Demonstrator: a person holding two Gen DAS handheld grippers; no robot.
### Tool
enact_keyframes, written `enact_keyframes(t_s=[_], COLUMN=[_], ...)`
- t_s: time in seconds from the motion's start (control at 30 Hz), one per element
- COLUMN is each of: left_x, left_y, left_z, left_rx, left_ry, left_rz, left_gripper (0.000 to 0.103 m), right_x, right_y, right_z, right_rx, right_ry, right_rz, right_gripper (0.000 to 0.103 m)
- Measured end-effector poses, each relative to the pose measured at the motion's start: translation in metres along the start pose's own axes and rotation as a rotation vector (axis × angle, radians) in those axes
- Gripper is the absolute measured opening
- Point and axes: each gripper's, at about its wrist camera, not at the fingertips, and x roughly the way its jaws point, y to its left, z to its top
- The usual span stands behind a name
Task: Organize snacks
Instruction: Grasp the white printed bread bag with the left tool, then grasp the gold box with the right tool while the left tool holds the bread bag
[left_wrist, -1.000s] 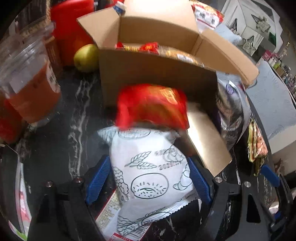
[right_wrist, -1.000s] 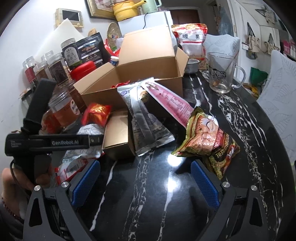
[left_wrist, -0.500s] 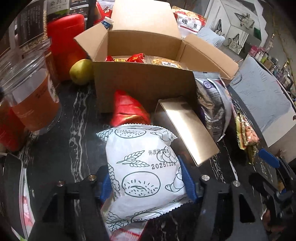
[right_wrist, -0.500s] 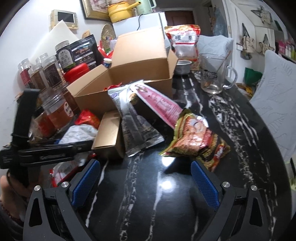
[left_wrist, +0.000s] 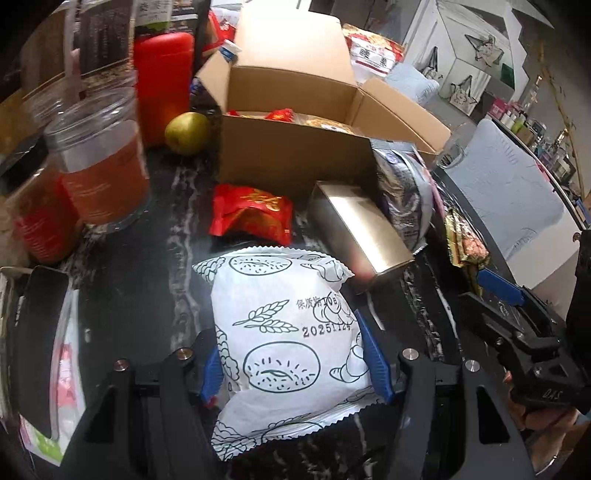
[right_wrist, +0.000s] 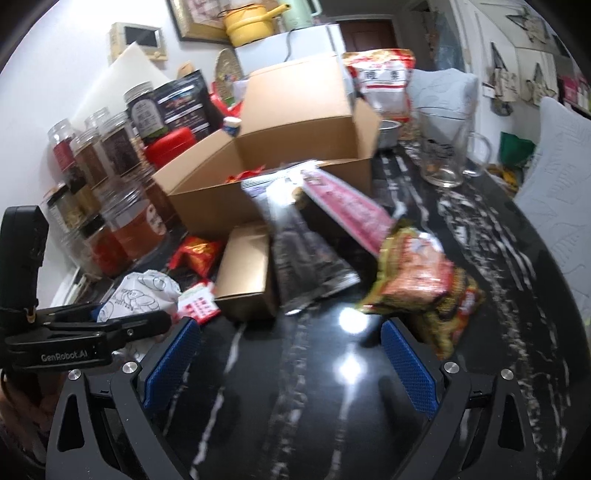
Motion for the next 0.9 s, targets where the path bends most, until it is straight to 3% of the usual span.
enact_keyframes(t_s=[0.13,0.23,0.47,0.6,0.77,0.9], left_x=[-0.002,-0.002,-0.010,0.000,0.015,0.016], left_y=[0.011,0.020,0.027,0.026,0.025,0.021], left_z=[-0.004,-0.004,-0.007,-0.008,-0.010,-0.013], left_rx=[-0.026,-0.048,-0.052,-0.059,-0.080,-0.058], left_ry=[-0.007,-0.010,-0.054,-0.003,0.067,0.056], left_rz=[0.010,0.013,0.007,-0.010,-0.006,0.010], left_gripper=[0.062,0.062,0.062,0.062,0.062,0.062], right_x=[0.018,0.033,0.065,0.066,0.060,0.050], right_y=[0.015,0.023,0.020,0.021,0.022,0.018], right_z=[0.003,0.006,0.012,0.012,0.010,0.003], right_rx=[-0.021,-0.036,0.033,0.035,0.027,0.040], right_ry=[0.018,0.038,0.080,0.084,0.072,0.086], right_rz=[0.037,0.017,0.004,0.017,0.016,0.030], right_gripper=[0.098,0.092,0.058,0.050,0.048,0.048])
